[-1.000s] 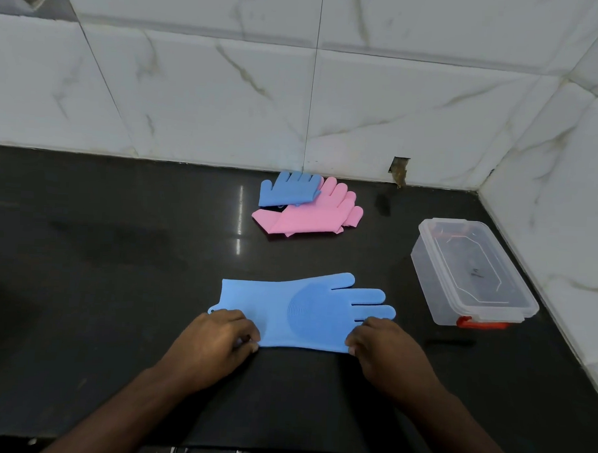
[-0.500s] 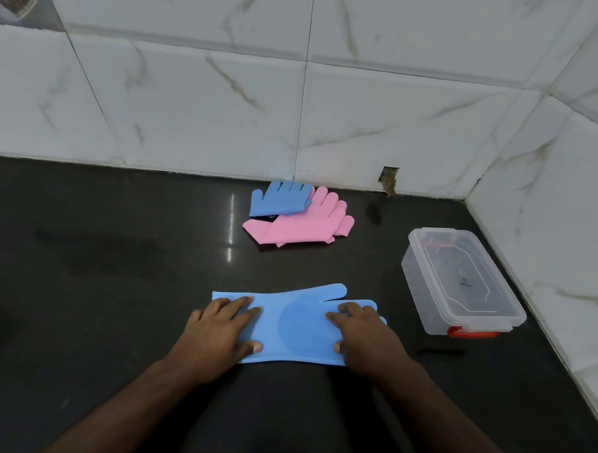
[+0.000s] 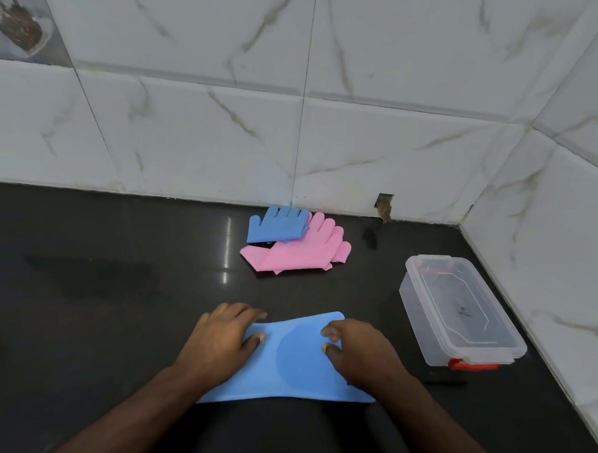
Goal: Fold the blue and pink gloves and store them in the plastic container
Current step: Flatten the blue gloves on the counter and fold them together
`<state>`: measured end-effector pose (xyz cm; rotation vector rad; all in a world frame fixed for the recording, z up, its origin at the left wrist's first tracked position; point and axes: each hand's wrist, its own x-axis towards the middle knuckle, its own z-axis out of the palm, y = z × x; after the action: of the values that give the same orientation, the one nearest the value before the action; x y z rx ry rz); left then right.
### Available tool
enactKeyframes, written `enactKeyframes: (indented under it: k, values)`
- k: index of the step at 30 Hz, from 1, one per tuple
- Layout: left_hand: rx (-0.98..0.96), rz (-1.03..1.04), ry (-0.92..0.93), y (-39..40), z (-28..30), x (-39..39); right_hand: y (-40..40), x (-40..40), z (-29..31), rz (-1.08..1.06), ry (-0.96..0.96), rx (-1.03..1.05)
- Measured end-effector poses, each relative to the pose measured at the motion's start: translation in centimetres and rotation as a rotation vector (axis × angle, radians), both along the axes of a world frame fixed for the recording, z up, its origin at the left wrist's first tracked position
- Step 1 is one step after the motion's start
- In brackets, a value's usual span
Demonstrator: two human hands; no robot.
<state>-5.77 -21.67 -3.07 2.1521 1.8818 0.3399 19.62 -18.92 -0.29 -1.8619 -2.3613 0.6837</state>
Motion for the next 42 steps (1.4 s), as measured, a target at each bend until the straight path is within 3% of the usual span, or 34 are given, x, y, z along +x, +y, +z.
enactKeyframes:
  k: [15,24,29,33,38,42]
  values:
    - [0.035,0.115,-0.079,15.8,5.2,0.3,15.9,-4.7,2.5,-0.235,0.236,0.037]
    - [-0.088,0.252,-0.290,21.5,3.7,0.0,24.9,-7.1,1.3,-0.445,0.433,-0.063]
    - [-0.075,0.291,-0.379,22.5,3.1,-0.2,27.2,-8.6,1.0,-0.475,0.428,-0.100]
    - [-0.038,0.310,-0.489,22.9,4.1,-0.2,27.7,-9.6,2.5,-0.516,0.643,-0.191]
    - [-0.061,0.345,-0.764,23.1,7.1,-0.3,25.9,-10.9,7.3,-0.375,0.901,-0.150]
    - [-0.012,0.250,-0.932,21.8,10.9,0.2,22.7,-11.5,12.1,-0.208,0.961,0.009]
